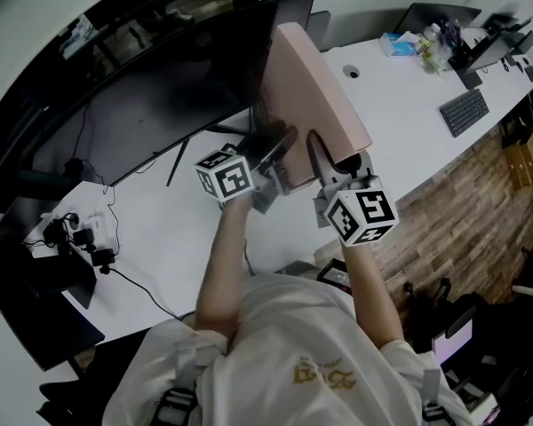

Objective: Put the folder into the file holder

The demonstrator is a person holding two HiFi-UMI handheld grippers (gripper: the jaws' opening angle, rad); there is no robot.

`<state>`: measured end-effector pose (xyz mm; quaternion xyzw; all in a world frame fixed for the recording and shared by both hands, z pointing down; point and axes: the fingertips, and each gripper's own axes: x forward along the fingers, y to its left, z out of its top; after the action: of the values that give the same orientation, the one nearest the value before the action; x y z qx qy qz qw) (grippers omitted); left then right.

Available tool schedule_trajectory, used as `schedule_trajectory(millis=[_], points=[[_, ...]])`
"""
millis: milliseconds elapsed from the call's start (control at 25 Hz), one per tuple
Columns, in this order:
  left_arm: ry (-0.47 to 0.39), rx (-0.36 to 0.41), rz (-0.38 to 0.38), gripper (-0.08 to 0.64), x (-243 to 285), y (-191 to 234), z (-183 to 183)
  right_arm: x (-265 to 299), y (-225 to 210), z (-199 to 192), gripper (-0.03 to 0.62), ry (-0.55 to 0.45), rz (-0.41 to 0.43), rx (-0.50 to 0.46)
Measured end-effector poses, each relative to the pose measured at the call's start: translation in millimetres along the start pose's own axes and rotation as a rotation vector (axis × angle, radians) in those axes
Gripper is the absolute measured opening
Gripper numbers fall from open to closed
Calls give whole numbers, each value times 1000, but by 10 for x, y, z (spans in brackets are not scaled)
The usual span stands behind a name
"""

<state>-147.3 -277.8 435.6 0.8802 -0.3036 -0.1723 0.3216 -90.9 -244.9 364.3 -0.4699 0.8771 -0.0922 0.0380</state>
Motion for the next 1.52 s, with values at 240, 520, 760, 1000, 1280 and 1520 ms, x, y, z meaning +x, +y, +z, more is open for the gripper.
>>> schedule_trajectory(millis=[240, 520, 760, 1000, 1280, 1520], points=[[18, -15, 43, 176, -27, 130, -90, 70, -17, -143, 161, 32, 4, -13], [32, -59, 88, 175, -65, 293, -196, 150, -33, -311, 164, 70, -5, -23], [46, -68, 127, 158, -118, 388, -248, 215, -6, -439, 166, 98, -11, -49], [61, -58, 154, 166, -141, 434, -289, 217, -21, -533, 169, 109, -20, -58], [56, -78, 153, 178, -183, 461, -325, 232, -4, -719, 176, 140, -21, -78], [56, -88, 150, 184, -195, 457, -354, 232, -3, -872, 180, 170, -19, -89]])
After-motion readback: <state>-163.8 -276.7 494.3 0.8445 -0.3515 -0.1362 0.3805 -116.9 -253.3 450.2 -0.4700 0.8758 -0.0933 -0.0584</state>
